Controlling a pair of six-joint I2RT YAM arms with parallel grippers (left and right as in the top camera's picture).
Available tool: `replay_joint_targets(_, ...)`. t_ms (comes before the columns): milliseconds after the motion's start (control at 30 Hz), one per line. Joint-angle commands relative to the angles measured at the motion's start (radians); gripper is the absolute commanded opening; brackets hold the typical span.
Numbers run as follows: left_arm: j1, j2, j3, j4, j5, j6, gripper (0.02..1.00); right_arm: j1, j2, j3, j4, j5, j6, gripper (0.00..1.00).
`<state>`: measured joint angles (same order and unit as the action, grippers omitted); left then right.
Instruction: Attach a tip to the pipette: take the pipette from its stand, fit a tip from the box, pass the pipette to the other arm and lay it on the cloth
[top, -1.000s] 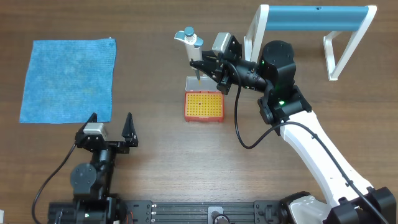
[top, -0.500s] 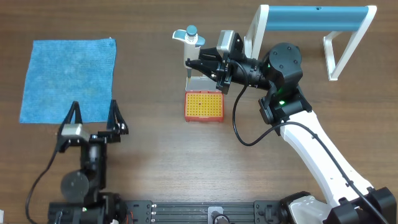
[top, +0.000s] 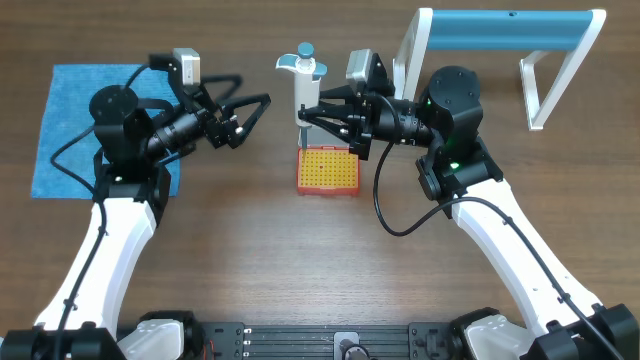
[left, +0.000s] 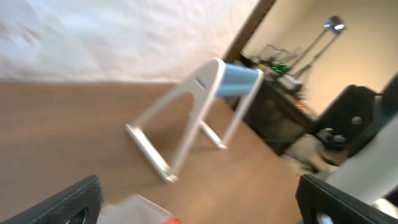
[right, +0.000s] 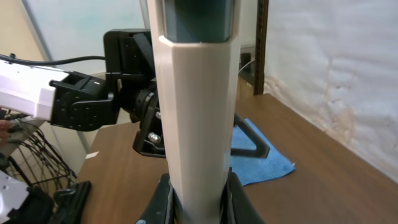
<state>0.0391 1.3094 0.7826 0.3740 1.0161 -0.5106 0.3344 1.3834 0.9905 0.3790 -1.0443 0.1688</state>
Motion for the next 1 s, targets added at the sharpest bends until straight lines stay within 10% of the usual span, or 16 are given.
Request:
replay_joint_targets(33,-0.001,0.012,0.022,0.161,0.288,-0.145,0.996,0.003,-0.011,0.013,0.003,-0.037,0.018,0.075)
replay_joint_targets(200,-0.001,0.012,0.022,0.629,0.32,-0.374,0.996,0.005,-0.011,0.013,-0.005,-0.076,0.026,0.077)
replay_joint_targets(567,-0.147,0.012,0.022,0.66,0.298,-0.428,1.0,0.113,0.015,0.013,-0.005,-0.067,0.026,0.075)
replay_joint_targets(1000,-0.147,0.012,0.022,0.76,0.297,-0.428,0.325,0.114,0.016,0.013,-0.049,-0.067,0.025,0.075)
